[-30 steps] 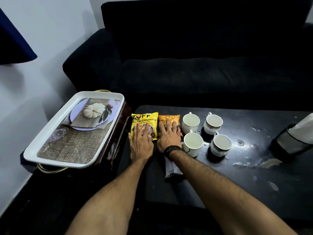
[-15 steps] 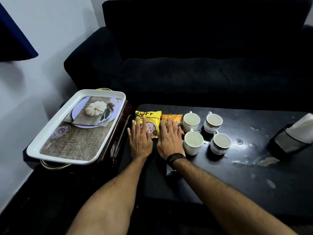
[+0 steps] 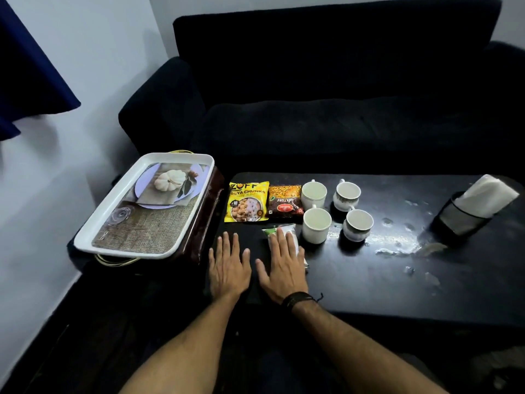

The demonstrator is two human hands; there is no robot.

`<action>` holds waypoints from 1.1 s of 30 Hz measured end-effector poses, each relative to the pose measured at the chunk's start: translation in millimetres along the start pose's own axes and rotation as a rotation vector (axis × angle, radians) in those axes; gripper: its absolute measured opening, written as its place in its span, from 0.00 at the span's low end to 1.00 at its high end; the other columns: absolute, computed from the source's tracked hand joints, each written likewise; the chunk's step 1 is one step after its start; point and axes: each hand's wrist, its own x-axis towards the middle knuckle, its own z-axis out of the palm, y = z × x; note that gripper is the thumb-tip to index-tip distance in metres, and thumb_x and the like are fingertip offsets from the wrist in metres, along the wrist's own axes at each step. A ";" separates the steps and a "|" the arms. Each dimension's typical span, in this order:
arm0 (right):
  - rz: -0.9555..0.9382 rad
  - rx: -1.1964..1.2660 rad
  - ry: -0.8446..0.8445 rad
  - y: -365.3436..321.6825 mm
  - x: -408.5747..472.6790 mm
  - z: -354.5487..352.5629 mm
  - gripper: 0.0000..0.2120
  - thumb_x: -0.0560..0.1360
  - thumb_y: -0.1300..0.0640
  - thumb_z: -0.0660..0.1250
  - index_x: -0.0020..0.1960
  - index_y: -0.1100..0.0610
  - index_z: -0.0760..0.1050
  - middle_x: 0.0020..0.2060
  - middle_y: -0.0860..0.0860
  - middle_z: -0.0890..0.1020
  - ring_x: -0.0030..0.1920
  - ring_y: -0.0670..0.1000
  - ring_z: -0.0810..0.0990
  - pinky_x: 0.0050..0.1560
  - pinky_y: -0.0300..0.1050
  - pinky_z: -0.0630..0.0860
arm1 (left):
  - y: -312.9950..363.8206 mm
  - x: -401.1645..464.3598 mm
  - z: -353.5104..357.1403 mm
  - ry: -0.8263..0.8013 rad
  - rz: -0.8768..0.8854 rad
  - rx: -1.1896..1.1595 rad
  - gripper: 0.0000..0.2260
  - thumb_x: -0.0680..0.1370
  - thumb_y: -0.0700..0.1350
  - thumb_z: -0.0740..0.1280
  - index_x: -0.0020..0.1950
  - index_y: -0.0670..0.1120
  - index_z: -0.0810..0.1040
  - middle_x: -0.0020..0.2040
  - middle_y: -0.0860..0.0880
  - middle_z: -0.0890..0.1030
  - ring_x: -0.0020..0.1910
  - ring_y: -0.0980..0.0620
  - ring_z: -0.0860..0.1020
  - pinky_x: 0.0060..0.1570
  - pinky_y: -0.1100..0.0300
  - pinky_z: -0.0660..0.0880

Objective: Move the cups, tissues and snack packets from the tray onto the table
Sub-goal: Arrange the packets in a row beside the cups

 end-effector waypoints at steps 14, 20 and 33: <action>0.543 1.224 0.183 -28.3 40.1 -8.8 0.21 0.78 0.61 0.59 0.71 0.53 0.67 0.62 0.52 0.78 0.59 0.50 0.77 0.59 0.41 0.70 | 0.6 -3.1 -13.0 0.039 -0.007 -0.188 0.24 0.84 0.55 0.45 0.79 0.51 0.60 0.80 0.49 0.60 0.80 0.54 0.54 0.78 0.50 0.47; 0.383 0.644 0.263 -12.5 21.7 12.8 0.16 0.78 0.59 0.58 0.65 0.54 0.72 0.60 0.53 0.78 0.60 0.53 0.74 0.61 0.50 0.73 | 0.7 -5.3 -15.8 -0.032 0.073 -0.193 0.26 0.82 0.62 0.41 0.79 0.58 0.56 0.80 0.53 0.58 0.79 0.56 0.53 0.77 0.44 0.42; -0.202 0.137 -0.018 34.7 15.8 18.1 0.29 0.81 0.38 0.47 0.79 0.42 0.46 0.80 0.43 0.47 0.79 0.50 0.52 0.75 0.56 0.56 | -0.1 -3.2 -12.0 -0.090 0.122 -0.160 0.28 0.80 0.63 0.36 0.79 0.60 0.53 0.81 0.55 0.54 0.80 0.58 0.49 0.76 0.42 0.38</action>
